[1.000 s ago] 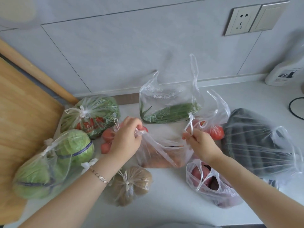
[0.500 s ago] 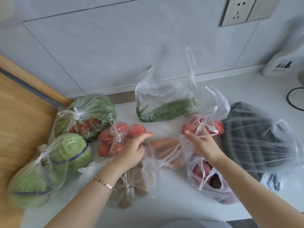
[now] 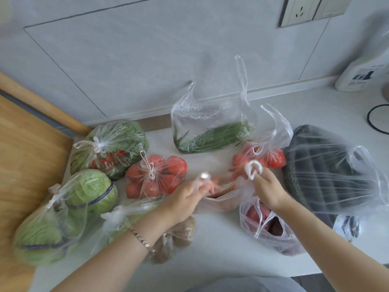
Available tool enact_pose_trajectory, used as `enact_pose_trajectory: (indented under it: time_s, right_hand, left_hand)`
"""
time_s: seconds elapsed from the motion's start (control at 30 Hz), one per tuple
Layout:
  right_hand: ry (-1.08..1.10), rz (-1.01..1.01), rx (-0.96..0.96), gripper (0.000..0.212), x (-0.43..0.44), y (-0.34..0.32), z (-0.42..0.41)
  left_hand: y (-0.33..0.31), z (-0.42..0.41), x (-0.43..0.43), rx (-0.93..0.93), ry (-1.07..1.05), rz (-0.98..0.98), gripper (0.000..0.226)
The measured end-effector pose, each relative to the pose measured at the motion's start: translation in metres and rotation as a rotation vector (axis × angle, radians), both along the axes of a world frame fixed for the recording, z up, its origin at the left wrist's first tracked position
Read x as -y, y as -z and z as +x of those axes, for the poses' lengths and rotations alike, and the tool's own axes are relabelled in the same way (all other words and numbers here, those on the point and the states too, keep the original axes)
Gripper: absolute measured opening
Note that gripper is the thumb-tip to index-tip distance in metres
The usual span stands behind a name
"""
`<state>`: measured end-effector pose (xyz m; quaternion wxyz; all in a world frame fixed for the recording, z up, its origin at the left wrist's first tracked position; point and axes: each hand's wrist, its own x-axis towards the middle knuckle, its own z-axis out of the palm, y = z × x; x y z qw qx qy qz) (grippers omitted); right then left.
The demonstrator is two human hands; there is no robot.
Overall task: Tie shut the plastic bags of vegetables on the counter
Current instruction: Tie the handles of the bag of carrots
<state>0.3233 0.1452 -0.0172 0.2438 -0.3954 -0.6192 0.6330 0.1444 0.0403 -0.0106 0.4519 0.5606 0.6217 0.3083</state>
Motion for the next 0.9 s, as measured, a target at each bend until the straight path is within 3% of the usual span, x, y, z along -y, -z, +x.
enact_pose_trajectory:
  time_s: [0.1, 0.17, 0.27, 0.37, 0.53, 0.63, 0.8, 0.9]
  right_hand:
    - [0.14, -0.214, -0.245, 0.045, 0.002, -0.008, -0.015]
    - [0.141, -0.345, -0.215, 0.039, 0.001, -0.008, -0.025]
    - [0.149, -0.465, -0.048, 0.036, 0.005, 0.0, -0.035]
    - [0.276, -0.524, -0.026, 0.035, 0.015, 0.007, -0.042]
    - [0.27, -0.54, 0.091, 0.037, 0.032, 0.015, -0.043]
    - [0.168, -0.497, 0.013, 0.024, 0.039, 0.016, -0.043]
    - [0.042, -0.423, -0.093, 0.016, 0.042, 0.015, -0.035]
    - [0.03, -0.372, -0.119, 0.02, 0.04, 0.011, -0.029]
  left_hand:
    - [-0.004, 0.015, -0.008, 0.408, -0.32, 0.041, 0.036]
    - [-0.003, 0.021, -0.014, 0.539, -0.521, -0.049, 0.036]
    - [-0.002, 0.028, -0.02, 0.46, -0.631, -0.27, 0.05]
    - [-0.003, 0.037, -0.022, 0.398, -0.612, -0.308, 0.064]
    - [0.01, 0.044, -0.021, 0.232, -0.616, -0.141, 0.036]
    - [0.015, 0.053, -0.023, 0.212, -0.733, -0.106, 0.007]
    - [0.02, 0.051, -0.027, 0.22, -0.834, -0.183, 0.038]
    - [0.015, 0.051, -0.028, 0.27, -0.728, -0.242, 0.016]
